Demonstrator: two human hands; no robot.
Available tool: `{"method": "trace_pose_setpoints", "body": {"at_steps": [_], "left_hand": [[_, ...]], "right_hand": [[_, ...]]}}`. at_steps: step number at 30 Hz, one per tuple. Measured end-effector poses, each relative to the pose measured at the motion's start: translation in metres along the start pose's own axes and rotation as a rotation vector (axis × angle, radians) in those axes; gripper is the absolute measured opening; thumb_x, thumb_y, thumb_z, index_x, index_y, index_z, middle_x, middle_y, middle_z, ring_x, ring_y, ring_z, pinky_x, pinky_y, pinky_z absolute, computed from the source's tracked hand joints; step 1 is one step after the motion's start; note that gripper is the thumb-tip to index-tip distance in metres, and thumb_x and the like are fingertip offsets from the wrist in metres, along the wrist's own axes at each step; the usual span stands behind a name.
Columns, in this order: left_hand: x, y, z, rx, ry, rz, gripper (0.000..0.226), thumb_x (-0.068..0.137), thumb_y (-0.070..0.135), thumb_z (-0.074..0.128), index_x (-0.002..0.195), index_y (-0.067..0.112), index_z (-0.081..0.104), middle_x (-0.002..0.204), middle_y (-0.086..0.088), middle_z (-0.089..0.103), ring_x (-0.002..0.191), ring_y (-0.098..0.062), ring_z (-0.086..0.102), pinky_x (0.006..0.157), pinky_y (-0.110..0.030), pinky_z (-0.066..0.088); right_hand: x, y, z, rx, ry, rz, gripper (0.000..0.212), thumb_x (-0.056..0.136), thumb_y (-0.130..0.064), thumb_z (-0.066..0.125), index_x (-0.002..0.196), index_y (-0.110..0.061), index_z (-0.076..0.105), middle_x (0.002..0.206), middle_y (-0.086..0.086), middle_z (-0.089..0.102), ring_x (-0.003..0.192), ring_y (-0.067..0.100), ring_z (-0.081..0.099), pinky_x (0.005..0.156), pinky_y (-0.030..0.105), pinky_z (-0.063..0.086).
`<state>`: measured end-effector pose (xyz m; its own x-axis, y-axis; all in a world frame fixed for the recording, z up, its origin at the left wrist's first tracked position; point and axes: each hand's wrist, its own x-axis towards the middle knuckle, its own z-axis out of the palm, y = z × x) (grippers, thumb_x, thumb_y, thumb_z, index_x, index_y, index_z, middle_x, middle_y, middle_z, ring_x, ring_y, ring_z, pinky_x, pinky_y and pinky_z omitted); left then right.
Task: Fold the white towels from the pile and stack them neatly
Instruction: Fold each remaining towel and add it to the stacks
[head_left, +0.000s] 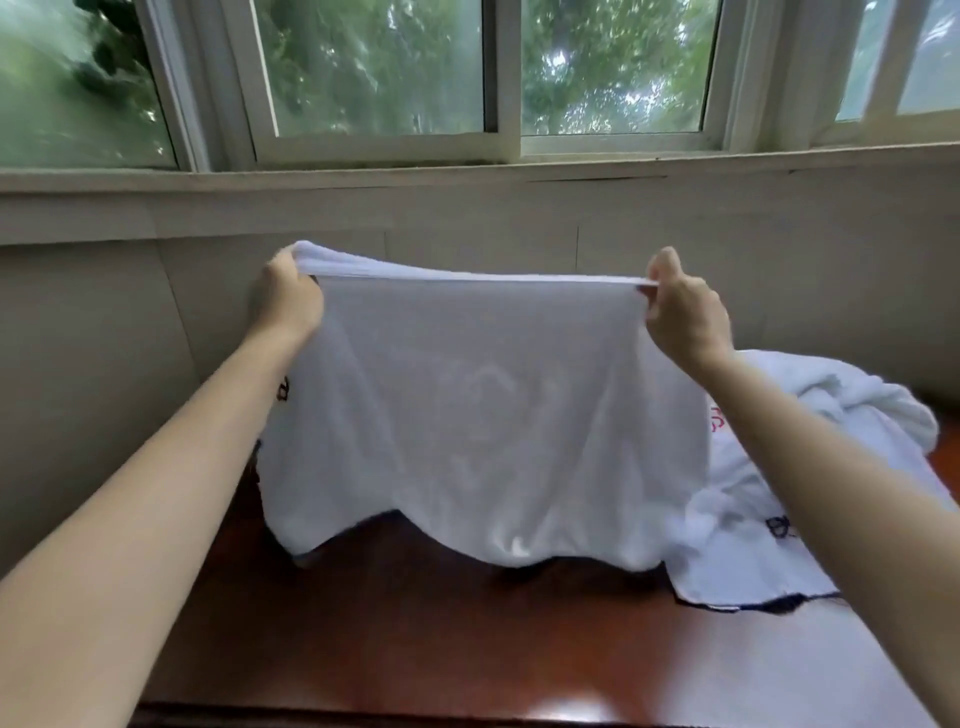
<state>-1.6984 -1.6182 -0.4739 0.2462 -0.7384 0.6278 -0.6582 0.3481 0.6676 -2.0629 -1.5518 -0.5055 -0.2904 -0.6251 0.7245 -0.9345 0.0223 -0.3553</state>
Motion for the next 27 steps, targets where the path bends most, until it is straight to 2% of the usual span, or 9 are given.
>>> {"method": "trace_pose_setpoints", "body": {"at_steps": [3, 7, 11, 13, 14, 17, 20, 23, 27], "left_hand": [[0.013, 0.02, -0.03, 0.043, 0.111, 0.081, 0.037, 0.089, 0.006, 0.036, 0.116, 0.004, 0.06, 0.117, -0.025, 0.061, 0.109, -0.042, 0.055, 0.089, -0.042, 0.046], [-0.018, 0.007, -0.075, 0.263, -0.082, 0.184, 0.049, 0.065, 0.023, 0.036, 0.095, -0.002, 0.067, 0.099, -0.028, 0.065, 0.093, -0.04, 0.058, 0.073, -0.036, 0.041], [-0.073, -0.055, -0.09, 0.588, -0.987, -0.03, 0.015, 0.081, 0.018, 0.059, 0.074, 0.005, 0.062, 0.077, -0.006, 0.065, 0.067, -0.01, 0.061, 0.063, -0.023, 0.04], [-0.105, -0.083, -0.081, 0.785, -1.383, -0.197, 0.008, 0.081, 0.017, 0.064, 0.089, 0.015, 0.065, 0.092, -0.002, 0.063, 0.074, -0.01, 0.062, 0.064, -0.02, 0.044], [-0.117, -0.096, -0.073, 0.867, -1.472, -0.263, 0.027, 0.083, 0.019, 0.065, 0.11, 0.02, 0.064, 0.107, -0.002, 0.06, 0.086, -0.014, 0.062, 0.07, -0.022, 0.048], [-0.144, -0.119, -0.044, 0.933, -1.393, -0.2, 0.054, 0.09, 0.023, 0.059, 0.141, 0.029, 0.042, 0.13, 0.0, 0.046, 0.114, -0.019, 0.051, 0.091, -0.026, 0.049], [-0.173, -0.137, -0.01, 0.762, -1.227, -0.099, 0.051, 0.099, 0.036, 0.043, 0.147, 0.022, 0.033, 0.152, -0.003, 0.033, 0.137, -0.021, 0.035, 0.11, -0.028, 0.029], [-0.203, -0.161, 0.007, 0.73, -1.051, -0.121, 0.055, 0.101, 0.049, 0.026, 0.152, 0.029, 0.018, 0.16, -0.003, 0.013, 0.145, -0.025, 0.016, 0.115, -0.042, 0.017], [-0.205, -0.188, 0.003, 0.807, -0.93, -0.3, 0.064, 0.096, 0.063, 0.015, 0.152, 0.035, 0.005, 0.161, -0.002, 0.002, 0.145, -0.036, 0.008, 0.115, -0.049, 0.011]], "right_hand": [[0.03, -0.017, -0.046, 0.227, 0.016, -0.107, 0.014, 0.094, -0.007, 0.049, 0.097, -0.002, 0.061, 0.079, 0.015, 0.06, 0.074, 0.023, 0.054, 0.067, 0.031, 0.039], [-0.008, -0.014, -0.07, 0.58, -0.398, -0.12, 0.027, 0.094, 0.003, 0.051, 0.071, -0.009, 0.057, 0.048, -0.018, 0.046, 0.046, -0.006, 0.038, 0.048, 0.008, 0.032], [-0.079, 0.01, -0.044, 0.508, -1.131, -0.049, 0.023, 0.09, -0.029, 0.057, 0.073, -0.016, 0.067, 0.063, -0.01, 0.054, 0.063, 0.006, 0.046, 0.057, 0.016, 0.037], [-0.109, 0.017, -0.019, 0.412, -1.447, 0.098, 0.035, 0.083, -0.045, 0.054, 0.094, -0.018, 0.073, 0.076, 0.0, 0.065, 0.067, 0.017, 0.056, 0.063, 0.019, 0.045], [-0.124, 0.017, -0.005, 0.392, -1.516, 0.155, 0.041, 0.085, -0.046, 0.052, 0.104, -0.015, 0.07, 0.083, 0.006, 0.068, 0.066, 0.021, 0.062, 0.063, 0.02, 0.049], [-0.163, 0.01, 0.05, 0.325, -1.265, 0.205, 0.032, 0.096, -0.034, 0.051, 0.096, -0.007, 0.069, 0.08, 0.011, 0.068, 0.066, 0.025, 0.066, 0.061, 0.026, 0.052], [-0.192, 0.009, 0.089, -0.003, -0.939, -0.102, 0.025, 0.097, -0.029, 0.05, 0.11, -0.014, 0.065, 0.105, 0.007, 0.066, 0.102, 0.025, 0.061, 0.081, 0.027, 0.042], [-0.214, 0.017, 0.108, -0.211, -0.872, -0.242, 0.031, 0.097, -0.039, 0.046, 0.12, -0.02, 0.056, 0.121, 0.006, 0.055, 0.118, 0.023, 0.048, 0.093, 0.028, 0.033], [-0.212, 0.023, 0.118, -0.354, -0.87, -0.15, 0.045, 0.097, -0.051, 0.035, 0.113, -0.015, 0.057, 0.124, 0.009, 0.054, 0.111, 0.027, 0.056, 0.087, 0.034, 0.042]]}}
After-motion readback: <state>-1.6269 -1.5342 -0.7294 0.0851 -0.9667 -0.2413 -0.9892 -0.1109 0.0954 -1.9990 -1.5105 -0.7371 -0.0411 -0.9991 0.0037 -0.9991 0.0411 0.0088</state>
